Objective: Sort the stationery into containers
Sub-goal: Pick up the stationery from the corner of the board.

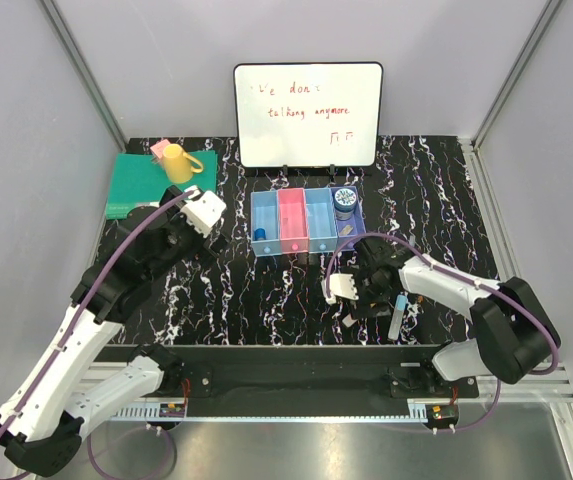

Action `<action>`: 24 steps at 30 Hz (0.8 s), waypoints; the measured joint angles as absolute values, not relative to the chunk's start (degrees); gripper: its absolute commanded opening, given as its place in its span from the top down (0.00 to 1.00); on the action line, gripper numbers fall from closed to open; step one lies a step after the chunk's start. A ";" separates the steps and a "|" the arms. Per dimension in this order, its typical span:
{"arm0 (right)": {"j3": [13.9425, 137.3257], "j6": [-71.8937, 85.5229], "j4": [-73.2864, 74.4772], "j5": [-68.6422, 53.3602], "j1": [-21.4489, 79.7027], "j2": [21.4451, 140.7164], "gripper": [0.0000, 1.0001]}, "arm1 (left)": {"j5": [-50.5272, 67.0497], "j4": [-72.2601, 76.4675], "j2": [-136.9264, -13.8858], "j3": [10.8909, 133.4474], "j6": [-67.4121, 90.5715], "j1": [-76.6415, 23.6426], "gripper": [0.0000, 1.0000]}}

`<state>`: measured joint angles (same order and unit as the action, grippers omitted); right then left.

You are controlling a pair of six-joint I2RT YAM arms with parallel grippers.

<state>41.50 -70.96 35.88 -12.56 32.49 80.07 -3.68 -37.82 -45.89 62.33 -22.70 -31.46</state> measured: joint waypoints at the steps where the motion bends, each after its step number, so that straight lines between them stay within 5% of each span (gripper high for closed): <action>1: 41.28 -71.05 35.53 -12.58 32.49 80.20 0.38 | -3.70 -37.82 -45.91 62.33 -22.70 -31.46 0.01; 6: 40.66 -71.70 33.54 -12.47 32.60 80.36 0.58 | -3.68 -37.82 -46.37 62.33 -22.70 -31.46 0.01; 10: 40.25 -72.23 32.05 -12.45 32.64 80.38 0.99 | -3.70 -37.82 -46.57 62.33 -22.72 -31.46 0.01; 24: 50.52 -58.04 39.33 -14.92 35.33 79.79 1.00 | -4.08 -37.82 -45.67 62.33 -24.05 -31.46 0.01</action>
<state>50.52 -58.04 39.33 -14.92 35.33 79.79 -4.08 -37.82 -45.67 62.33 -24.05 -31.46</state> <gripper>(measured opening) 0.088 0.987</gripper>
